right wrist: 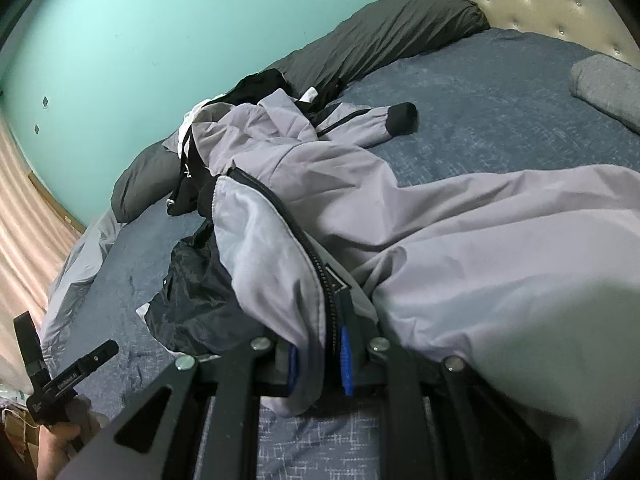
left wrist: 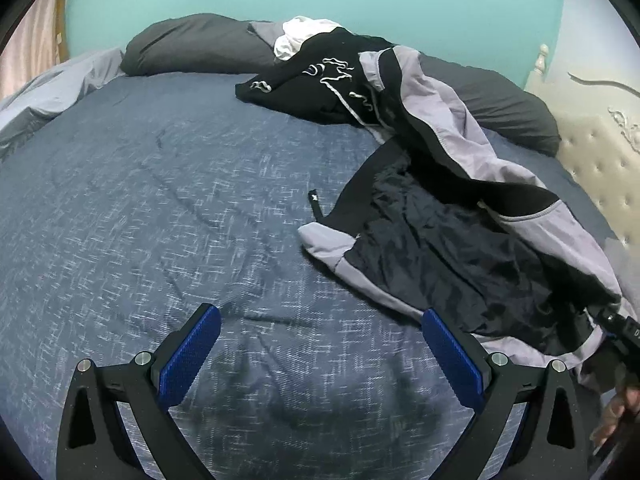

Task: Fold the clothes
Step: 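Grasp the black jacket lining with the left tool while the right tool holds the zipper edge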

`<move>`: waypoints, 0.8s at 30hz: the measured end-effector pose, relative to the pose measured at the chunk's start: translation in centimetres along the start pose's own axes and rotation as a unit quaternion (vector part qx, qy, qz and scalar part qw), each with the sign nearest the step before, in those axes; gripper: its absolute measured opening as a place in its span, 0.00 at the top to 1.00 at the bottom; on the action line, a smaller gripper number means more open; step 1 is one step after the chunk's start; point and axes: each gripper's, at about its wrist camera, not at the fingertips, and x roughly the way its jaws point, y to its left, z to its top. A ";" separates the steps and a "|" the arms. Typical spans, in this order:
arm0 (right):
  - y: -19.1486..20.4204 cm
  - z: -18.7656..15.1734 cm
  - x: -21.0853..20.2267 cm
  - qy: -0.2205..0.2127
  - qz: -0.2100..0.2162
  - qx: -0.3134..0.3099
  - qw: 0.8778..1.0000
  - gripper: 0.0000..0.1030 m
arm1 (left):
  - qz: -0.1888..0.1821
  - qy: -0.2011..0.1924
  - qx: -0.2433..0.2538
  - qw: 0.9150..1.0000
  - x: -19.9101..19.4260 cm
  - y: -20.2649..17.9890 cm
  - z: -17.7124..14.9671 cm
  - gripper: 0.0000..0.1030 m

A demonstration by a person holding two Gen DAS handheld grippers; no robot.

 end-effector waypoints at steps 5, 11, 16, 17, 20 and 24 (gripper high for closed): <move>-0.4 0.3 0.2 0.000 0.009 0.010 1.000 0.85 | -0.014 0.014 0.001 1.000 1.1 -1.6 2.0 0.00; -0.7 0.4 0.1 0.001 0.015 0.014 1.000 0.85 | -0.049 0.017 0.012 0.999 3.5 -4.4 7.6 0.01; -1.1 0.4 0.1 0.001 0.014 0.012 1.000 0.85 | -0.058 0.026 0.031 0.998 6.1 -7.1 10.7 0.01; -1.2 0.4 0.1 0.001 0.014 0.010 1.000 0.85 | -0.066 0.029 0.034 0.997 6.7 -7.7 11.1 0.01; -1.4 0.4 0.0 0.001 0.017 0.010 1.000 0.85 | -0.085 0.039 0.037 0.995 8.7 -9.2 11.8 0.01; -1.8 0.3 0.0 0.005 0.019 0.009 1.000 0.85 | -0.101 0.068 0.020 0.992 11.8 -9.8 12.3 0.06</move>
